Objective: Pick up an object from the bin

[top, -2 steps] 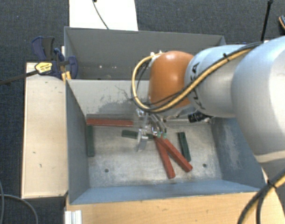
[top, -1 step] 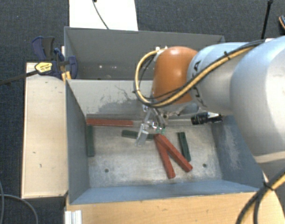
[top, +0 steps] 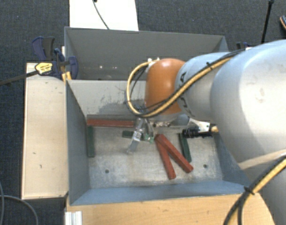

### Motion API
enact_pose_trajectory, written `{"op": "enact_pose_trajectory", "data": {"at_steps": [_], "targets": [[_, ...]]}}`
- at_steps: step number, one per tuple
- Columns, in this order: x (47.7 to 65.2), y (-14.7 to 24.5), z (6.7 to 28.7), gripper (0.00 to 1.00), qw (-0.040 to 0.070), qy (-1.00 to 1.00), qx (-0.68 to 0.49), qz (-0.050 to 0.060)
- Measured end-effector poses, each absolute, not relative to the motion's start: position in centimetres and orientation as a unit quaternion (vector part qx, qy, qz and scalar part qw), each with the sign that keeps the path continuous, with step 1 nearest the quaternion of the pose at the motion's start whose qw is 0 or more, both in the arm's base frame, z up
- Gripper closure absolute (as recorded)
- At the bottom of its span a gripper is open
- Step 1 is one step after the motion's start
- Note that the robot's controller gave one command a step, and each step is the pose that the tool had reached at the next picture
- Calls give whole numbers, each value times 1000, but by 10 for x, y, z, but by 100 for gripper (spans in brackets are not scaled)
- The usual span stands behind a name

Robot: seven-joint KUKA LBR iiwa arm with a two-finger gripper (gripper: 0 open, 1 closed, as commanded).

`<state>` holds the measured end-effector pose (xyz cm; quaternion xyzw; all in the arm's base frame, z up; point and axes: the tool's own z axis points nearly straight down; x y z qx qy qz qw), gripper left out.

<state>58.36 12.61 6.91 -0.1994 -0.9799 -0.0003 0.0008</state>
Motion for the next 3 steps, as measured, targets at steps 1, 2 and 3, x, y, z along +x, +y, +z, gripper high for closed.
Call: {"op": "enact_pose_trajectory", "data": {"at_steps": [1,2,3], "targets": [[584,126,70,0,0,-980,-200,0],[584,126,70,100,0,-980,-200,-1],[586,126,130,100,-3,-980,-199,-2]]}}
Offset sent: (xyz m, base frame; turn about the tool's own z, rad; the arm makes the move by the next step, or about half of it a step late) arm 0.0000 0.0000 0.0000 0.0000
